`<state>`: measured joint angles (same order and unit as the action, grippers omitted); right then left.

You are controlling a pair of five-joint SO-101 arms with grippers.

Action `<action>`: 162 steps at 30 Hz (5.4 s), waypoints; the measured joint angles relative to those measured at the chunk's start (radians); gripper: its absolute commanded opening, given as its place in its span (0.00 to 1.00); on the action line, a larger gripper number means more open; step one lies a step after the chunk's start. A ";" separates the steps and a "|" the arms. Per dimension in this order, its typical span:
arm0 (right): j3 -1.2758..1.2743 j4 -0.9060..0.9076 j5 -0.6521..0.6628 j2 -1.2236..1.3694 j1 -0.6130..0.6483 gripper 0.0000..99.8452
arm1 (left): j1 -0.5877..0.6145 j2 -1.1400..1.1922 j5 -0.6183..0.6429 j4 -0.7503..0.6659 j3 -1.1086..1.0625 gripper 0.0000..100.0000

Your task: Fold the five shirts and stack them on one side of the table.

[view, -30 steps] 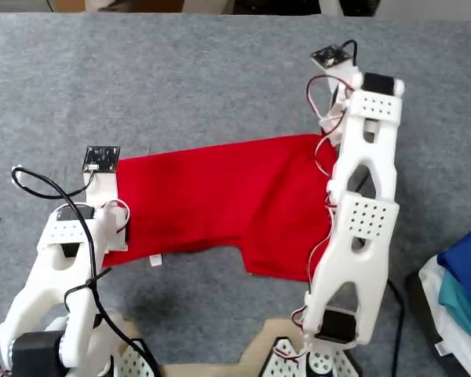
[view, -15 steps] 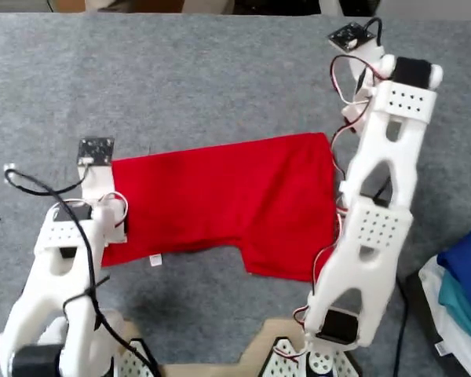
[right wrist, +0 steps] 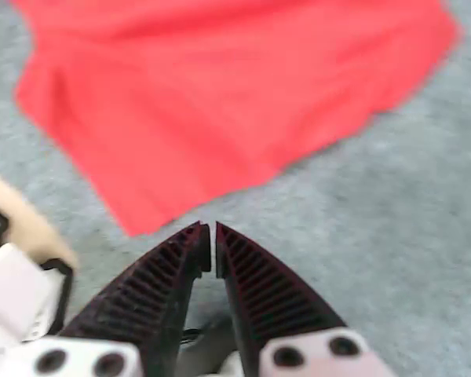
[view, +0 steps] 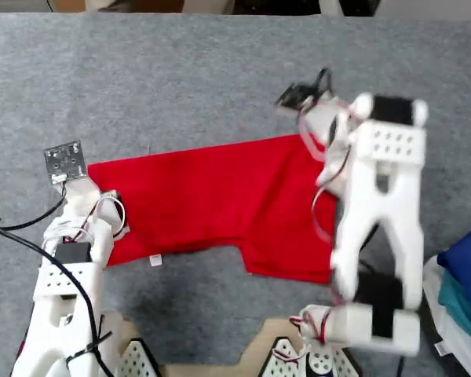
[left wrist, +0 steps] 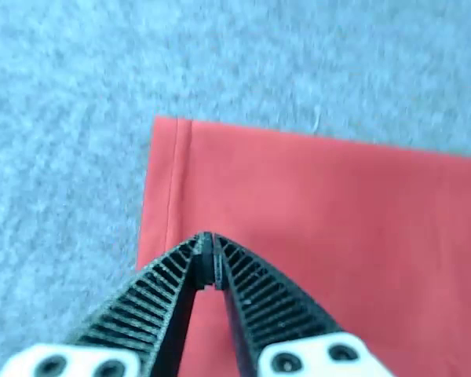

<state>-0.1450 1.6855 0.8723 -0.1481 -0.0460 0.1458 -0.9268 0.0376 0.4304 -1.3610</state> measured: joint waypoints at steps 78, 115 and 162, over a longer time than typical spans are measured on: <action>-1.162 -0.664 0.054 -0.493 0.387 0.14 | 0.041 0.942 0.132 0.077 0.741 0.02; -0.580 -0.384 0.083 -0.311 0.296 0.00 | 0.041 0.942 0.132 0.107 0.741 0.02; -0.528 -0.078 0.114 -0.227 0.341 0.18 | 0.041 0.942 0.132 0.107 0.741 0.02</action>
<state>-0.6728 1.6072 0.9858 -0.3751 0.2946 0.1872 0.0153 0.1695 0.5378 -0.6199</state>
